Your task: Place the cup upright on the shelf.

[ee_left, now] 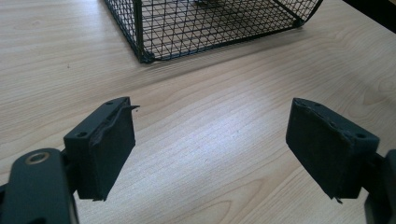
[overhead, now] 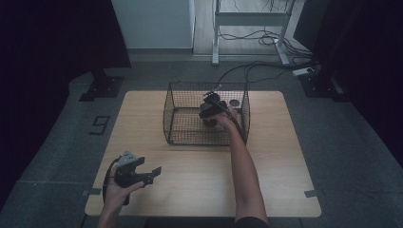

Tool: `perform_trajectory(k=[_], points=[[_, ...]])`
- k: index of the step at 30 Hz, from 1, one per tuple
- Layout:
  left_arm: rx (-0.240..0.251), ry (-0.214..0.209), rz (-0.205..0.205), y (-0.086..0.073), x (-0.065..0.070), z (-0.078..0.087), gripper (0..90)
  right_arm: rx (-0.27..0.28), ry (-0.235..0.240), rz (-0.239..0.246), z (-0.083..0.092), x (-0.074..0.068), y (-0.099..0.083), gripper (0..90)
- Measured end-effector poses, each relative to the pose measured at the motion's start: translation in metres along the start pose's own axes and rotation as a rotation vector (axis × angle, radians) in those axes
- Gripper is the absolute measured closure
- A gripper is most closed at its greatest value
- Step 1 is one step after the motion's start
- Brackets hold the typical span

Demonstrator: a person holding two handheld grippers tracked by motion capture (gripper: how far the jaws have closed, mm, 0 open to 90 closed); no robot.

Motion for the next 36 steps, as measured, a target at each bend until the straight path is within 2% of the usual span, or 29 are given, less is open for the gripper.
perform_trajectory(k=[7, 11, 20, 23, 24, 27, 32, 36], points=[[0.002, -0.001, -0.001, 0.000, 0.000, 0.001, 16.0, -0.023, 0.000, 0.011, 0.001, 0.001, -0.002, 17.4], [0.002, -0.001, -0.001, 0.000, 0.000, 0.001, 15.9, -0.052, -0.055, 0.028, 0.002, 0.007, -0.006, 14.0], [0.002, 0.000, 0.000, 0.000, 0.000, 0.001, 16.0, -0.049, -0.032, 0.013, 0.005, 0.007, -0.006, 12.4], [0.001, 0.000, 0.000, 0.000, 0.000, 0.000, 16.0, -0.023, -0.016, 0.006, 0.009, 0.006, -0.003, 11.1], [0.001, 0.000, 0.000, 0.000, 0.000, 0.000, 16.0, 0.002, -0.001, 0.001, 0.013, 0.003, 0.001, 10.1], [0.001, -0.002, -0.002, 0.001, 0.001, 0.000, 16.0, 0.027, 0.004, -0.004, 0.018, 0.002, 0.004, 8.9], [0.003, -0.001, -0.003, 0.001, 0.001, 0.000, 16.0, 0.112, 0.022, -0.016, 0.036, -0.001, 0.015, 8.4], [0.003, -0.001, -0.002, 0.001, 0.001, 0.000, 16.0, 0.136, 0.038, -0.021, 0.046, -0.004, 0.018, 9.2]])
Point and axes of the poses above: each handheld gripper's, and its own axes: z roughly backward along the jaws, y roughly out of its top, x roughly to its right, the point moved 9 cm from there along -z, roughly forward along the jaws, and after that the axes turned 12 degrees about -z, right-handed, at the moved point
